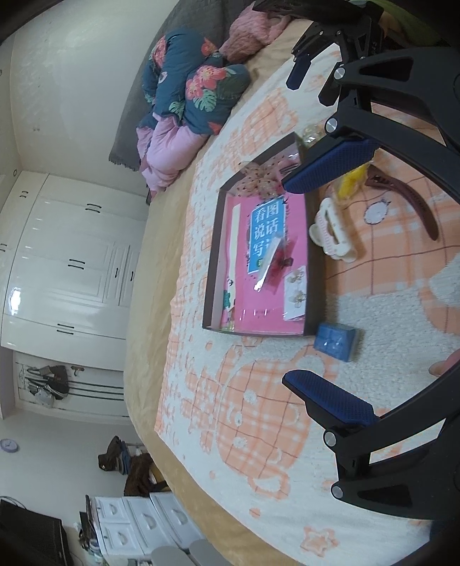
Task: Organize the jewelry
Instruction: 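Open both tools and withdraw them from the box toward the maroon clip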
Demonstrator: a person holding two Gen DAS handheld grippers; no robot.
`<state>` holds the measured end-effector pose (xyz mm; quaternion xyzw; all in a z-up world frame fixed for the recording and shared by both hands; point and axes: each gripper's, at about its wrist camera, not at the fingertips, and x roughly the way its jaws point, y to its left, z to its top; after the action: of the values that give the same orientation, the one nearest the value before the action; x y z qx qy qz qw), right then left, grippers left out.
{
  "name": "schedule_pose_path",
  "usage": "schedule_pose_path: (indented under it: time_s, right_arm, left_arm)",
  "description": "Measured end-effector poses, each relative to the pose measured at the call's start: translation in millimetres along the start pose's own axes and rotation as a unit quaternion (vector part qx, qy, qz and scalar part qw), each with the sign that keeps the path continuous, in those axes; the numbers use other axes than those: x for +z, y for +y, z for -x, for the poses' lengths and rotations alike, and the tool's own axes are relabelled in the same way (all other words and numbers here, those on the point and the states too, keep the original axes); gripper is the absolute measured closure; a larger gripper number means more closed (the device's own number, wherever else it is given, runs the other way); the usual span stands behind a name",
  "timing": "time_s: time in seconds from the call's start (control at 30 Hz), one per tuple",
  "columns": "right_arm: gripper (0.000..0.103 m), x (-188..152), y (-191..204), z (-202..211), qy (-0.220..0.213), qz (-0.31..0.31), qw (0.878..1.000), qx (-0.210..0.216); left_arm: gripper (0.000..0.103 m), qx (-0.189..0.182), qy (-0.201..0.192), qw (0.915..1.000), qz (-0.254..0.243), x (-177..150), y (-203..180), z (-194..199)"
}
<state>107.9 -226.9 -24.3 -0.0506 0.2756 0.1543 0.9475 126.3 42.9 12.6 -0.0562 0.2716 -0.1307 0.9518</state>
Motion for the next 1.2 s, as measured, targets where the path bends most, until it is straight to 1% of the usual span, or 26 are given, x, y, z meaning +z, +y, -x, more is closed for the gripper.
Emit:
schedule_pose_path:
  time_s: [0.27, 0.67, 1.0, 1.2]
  right_arm:
    - [0.017, -11.7, 12.2, 8.5, 0.009, 0.026, 1.0, 0.002]
    - [0.017, -22.4, 24.0, 4.6, 0.032, 0.054, 0.998, 0.011]
    - [0.017, -31.0, 33.2, -9.0, 0.058, 0.089, 0.994, 0.002]
    - [0.017, -35.9, 33.6, -19.7, 0.071, 0.103, 0.992, -0.005]
  left_arm:
    - [0.012, -0.006, 0.02, 0.9997, -0.016, -14.3, -7.4, 4.4]
    - [0.012, -0.027, 0.063, 0.9963, -0.053, -40.8, -25.3, 0.3]
    - [0.012, -0.048, 0.107, 0.9879, -0.102, -62.3, -47.5, -13.5]
    - [0.012, -0.056, 0.138, 0.9824, -0.112, -74.3, -50.5, -29.0]
